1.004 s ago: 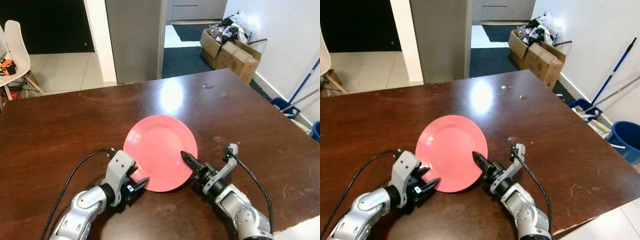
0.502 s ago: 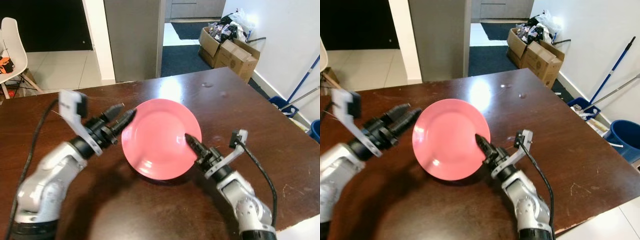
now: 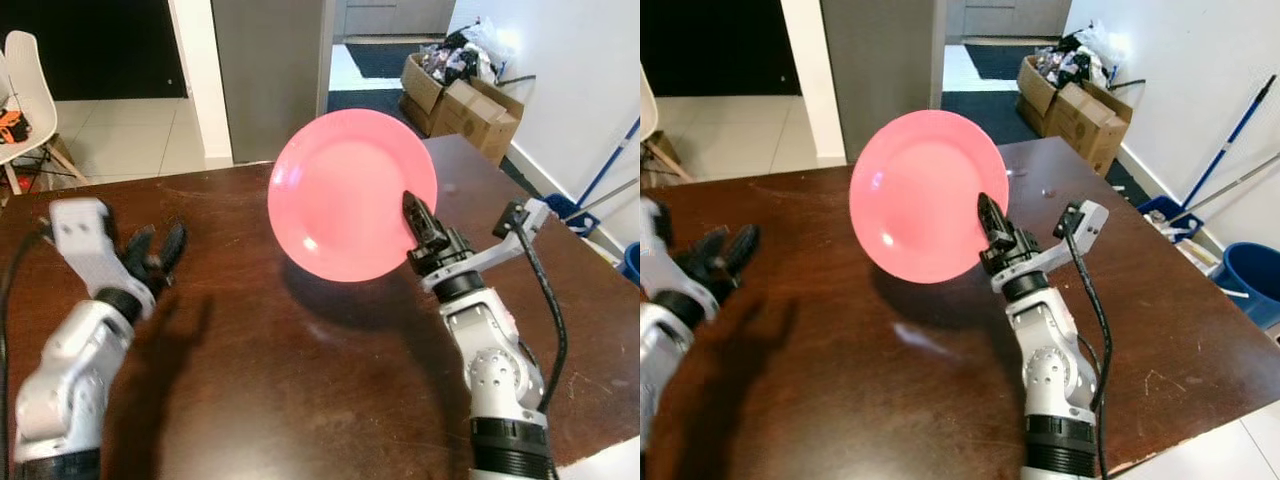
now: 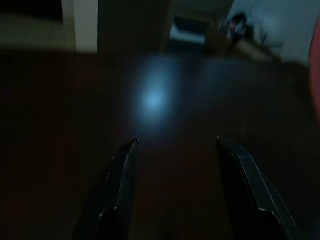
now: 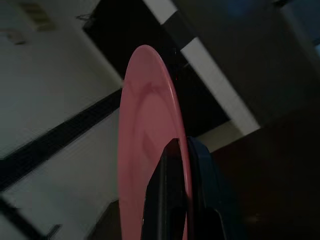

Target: Setting the table

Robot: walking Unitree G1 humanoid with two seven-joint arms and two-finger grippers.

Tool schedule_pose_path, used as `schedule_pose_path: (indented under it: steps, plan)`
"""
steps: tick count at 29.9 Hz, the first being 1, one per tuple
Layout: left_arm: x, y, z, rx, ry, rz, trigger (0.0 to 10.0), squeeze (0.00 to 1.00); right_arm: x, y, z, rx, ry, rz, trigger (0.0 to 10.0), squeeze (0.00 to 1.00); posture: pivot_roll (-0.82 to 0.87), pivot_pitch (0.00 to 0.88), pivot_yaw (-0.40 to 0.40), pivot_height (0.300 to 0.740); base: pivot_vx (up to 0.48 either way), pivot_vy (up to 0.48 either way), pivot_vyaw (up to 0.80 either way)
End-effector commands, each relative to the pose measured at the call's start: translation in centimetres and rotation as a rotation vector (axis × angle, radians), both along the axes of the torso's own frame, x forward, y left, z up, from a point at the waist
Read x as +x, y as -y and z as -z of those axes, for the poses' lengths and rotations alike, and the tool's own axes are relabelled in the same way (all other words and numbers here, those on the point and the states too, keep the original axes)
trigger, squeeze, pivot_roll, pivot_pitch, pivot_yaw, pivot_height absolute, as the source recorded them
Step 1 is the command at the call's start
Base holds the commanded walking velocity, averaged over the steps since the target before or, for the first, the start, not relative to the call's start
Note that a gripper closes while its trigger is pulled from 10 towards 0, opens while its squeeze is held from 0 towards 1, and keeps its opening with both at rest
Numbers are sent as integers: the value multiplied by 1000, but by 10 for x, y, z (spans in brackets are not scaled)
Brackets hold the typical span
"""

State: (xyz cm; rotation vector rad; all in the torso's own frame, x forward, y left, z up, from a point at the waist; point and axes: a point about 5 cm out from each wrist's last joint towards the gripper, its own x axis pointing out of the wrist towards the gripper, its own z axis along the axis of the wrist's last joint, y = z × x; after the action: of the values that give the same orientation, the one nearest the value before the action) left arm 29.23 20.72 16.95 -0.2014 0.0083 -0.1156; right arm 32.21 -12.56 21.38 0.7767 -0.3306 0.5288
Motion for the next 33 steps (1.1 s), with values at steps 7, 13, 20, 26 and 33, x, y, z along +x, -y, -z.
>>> schedule_pose_path:
  steps: [7, 13, 20, 26, 33]
  plan:
    - [-5, 13, 22, 65, -71, -34, 10000, 0, -15, -6, 16, 461, -119, -190, 10000, 0, 48, 35, 44, 740, 0, 0, 0]
    - [-6, 13, 21, 111, -51, -42, 10000, 0, -20, -12, 40, 398, -230, -175, 10000, 0, 48, 32, 43, 740, 0, 0, 0]
    - [-10, 15, 16, 145, -31, -20, 10000, 0, -32, -10, 57, 364, -343, -175, 10000, 0, 48, 35, 38, 740, 0, 0, 0]
    - [-14, 17, 12, 159, -12, 0, 10000, 0, -40, -7, 64, 367, -395, -163, 10000, 0, 44, 38, 41, 740, 0, 0, 0]
    - [-11, 22, 10, 171, 0, 16, 10000, 0, -35, -10, 64, 391, -400, -159, 10000, 0, 46, 35, 45, 740, 0, 0, 0]
